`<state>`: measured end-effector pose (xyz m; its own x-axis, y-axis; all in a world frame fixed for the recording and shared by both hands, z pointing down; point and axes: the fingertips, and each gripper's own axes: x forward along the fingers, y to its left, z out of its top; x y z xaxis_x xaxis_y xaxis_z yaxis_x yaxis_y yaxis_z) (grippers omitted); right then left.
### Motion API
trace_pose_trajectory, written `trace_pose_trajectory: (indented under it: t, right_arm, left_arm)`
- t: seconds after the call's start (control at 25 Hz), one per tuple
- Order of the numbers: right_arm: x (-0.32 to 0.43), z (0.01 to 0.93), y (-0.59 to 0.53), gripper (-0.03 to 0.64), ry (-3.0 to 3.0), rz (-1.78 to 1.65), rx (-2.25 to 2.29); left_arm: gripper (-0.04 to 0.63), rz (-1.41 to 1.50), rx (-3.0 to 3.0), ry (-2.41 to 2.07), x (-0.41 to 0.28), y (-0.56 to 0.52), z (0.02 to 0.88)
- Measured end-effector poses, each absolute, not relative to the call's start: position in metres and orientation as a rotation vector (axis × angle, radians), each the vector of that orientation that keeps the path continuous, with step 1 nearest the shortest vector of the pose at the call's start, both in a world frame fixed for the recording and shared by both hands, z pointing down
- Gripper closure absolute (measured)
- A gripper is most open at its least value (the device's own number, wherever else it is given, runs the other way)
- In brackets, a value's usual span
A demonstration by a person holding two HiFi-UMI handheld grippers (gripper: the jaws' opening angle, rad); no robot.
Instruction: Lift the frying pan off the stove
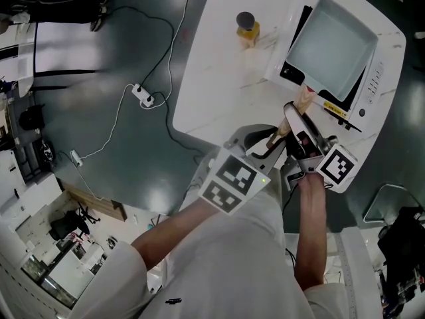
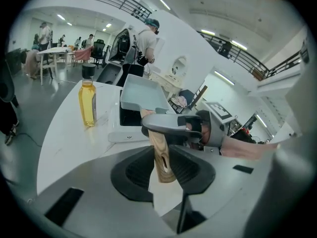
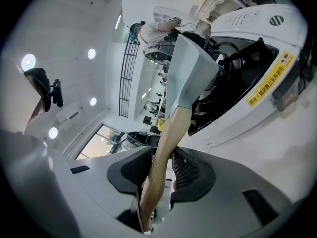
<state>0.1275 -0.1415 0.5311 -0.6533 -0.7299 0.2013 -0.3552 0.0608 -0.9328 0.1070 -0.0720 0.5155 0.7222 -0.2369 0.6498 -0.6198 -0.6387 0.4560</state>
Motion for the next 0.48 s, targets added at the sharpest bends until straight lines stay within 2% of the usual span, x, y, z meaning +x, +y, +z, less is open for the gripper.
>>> trace_pose_trajectory:
  t: [0.48]
  right_arm:
    - [0.118, 0.498, -0.137, 0.506, 2.025, -1.586, -1.048]
  left_arm:
    - [0.506, 0.702, 2.268, -0.689, 0.099, -0.069, 0.486]
